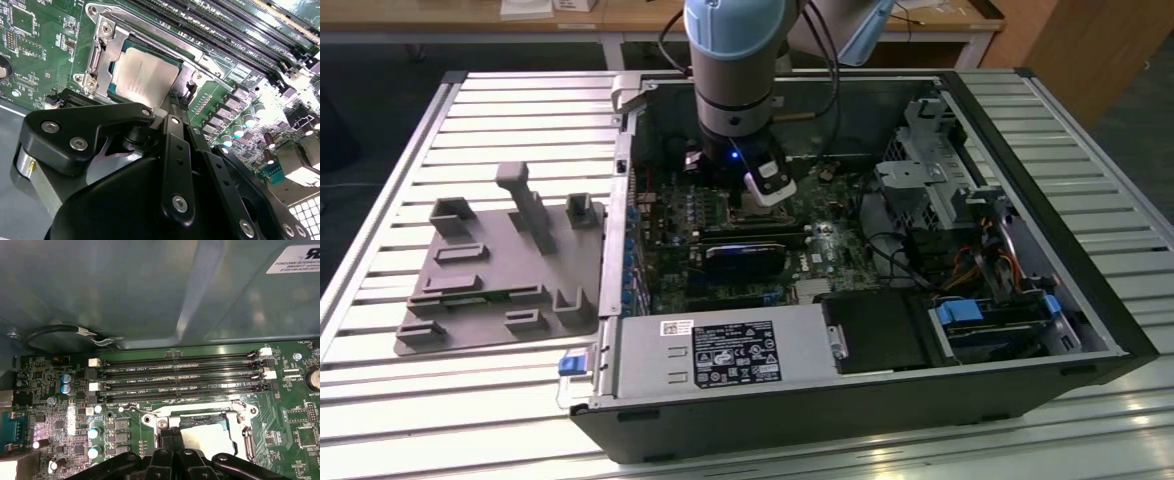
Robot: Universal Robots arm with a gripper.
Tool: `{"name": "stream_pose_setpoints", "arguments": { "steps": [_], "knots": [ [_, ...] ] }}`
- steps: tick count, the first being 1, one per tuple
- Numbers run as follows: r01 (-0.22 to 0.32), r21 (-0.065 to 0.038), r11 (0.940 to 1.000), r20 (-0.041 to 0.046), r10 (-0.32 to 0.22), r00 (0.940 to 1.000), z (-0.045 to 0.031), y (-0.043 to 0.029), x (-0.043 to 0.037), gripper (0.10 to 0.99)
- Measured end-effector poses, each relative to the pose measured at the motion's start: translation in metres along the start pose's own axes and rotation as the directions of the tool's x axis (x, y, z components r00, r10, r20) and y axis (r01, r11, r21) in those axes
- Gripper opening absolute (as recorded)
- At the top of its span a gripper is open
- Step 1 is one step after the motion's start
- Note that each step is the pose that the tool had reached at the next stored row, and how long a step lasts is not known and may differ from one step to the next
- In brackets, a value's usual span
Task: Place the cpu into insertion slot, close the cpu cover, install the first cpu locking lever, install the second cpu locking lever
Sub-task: 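Close the cpu cover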
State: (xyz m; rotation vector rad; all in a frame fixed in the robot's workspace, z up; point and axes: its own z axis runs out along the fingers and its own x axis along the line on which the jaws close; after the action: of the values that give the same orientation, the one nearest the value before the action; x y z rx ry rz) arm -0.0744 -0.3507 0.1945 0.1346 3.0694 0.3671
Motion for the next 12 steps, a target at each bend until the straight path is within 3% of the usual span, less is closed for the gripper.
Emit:
{"name": "stream_pose_setpoints", "arguments": {
  "steps": [7,12],
  "knots": [
    [0.0,-0.001,1.0,0.0005,0.0,1.0,-0.0003,0.0004,-0.0034,0.102],
    [0.0,-0.001,1.0,0.0005,0.0,1.0,-0.0052,0.0017,-0.0037,0.102]
  ]
}}
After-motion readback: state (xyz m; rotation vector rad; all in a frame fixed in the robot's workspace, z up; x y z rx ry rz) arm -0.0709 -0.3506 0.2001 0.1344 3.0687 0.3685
